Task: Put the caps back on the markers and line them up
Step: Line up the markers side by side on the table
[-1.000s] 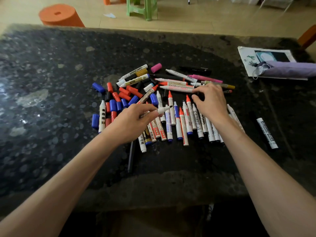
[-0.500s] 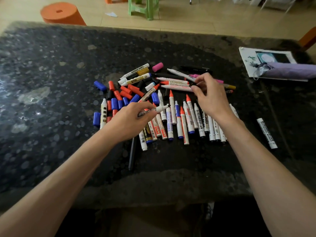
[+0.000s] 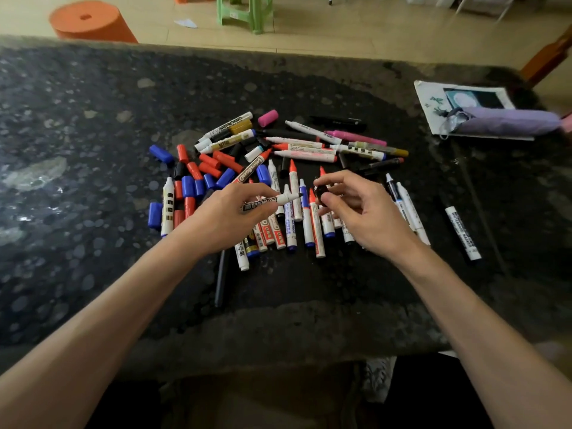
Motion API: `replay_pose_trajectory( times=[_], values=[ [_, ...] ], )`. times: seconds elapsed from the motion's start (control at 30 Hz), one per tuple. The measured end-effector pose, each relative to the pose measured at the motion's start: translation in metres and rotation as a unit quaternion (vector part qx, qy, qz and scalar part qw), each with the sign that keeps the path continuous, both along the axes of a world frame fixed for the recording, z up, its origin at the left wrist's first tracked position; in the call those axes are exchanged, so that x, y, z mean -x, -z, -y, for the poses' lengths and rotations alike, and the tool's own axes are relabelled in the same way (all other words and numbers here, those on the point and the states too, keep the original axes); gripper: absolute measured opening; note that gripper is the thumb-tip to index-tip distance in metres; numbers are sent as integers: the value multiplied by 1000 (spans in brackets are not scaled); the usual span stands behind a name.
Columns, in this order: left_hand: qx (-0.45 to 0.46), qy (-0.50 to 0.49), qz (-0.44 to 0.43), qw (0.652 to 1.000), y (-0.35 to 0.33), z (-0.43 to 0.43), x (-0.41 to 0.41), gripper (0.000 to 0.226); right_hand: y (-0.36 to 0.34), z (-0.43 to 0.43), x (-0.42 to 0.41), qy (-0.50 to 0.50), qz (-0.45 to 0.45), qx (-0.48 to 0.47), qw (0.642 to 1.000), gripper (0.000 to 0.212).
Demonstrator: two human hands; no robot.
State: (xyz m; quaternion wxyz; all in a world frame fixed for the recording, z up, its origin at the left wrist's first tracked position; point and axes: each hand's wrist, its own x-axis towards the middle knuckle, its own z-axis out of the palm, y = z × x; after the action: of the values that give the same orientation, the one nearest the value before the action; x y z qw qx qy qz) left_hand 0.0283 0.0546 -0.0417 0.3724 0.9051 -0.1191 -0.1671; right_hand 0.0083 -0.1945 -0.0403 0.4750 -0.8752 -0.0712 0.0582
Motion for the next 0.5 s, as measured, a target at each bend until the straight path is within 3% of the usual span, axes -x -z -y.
replay_pose_trajectory(
  times=[0.13, 0.2, 0.3, 0.5],
  values=[
    [-6, 11, 4, 1000, 3, 4, 0, 36, 1, -1, 1, 101, 8, -48, 994, 16],
    [-8, 16, 8, 1000, 3, 4, 0, 36, -2, -2, 1, 131, -22, -118, 984, 14],
    [-12, 19, 7, 1000, 1, 3, 0, 36, -4, -4, 2, 124, -71, -175, 974, 16],
    [-18, 24, 5, 1000, 0, 2, 0, 35, -3, -7, 4, 84, -85, -164, 979, 19]
  ],
)
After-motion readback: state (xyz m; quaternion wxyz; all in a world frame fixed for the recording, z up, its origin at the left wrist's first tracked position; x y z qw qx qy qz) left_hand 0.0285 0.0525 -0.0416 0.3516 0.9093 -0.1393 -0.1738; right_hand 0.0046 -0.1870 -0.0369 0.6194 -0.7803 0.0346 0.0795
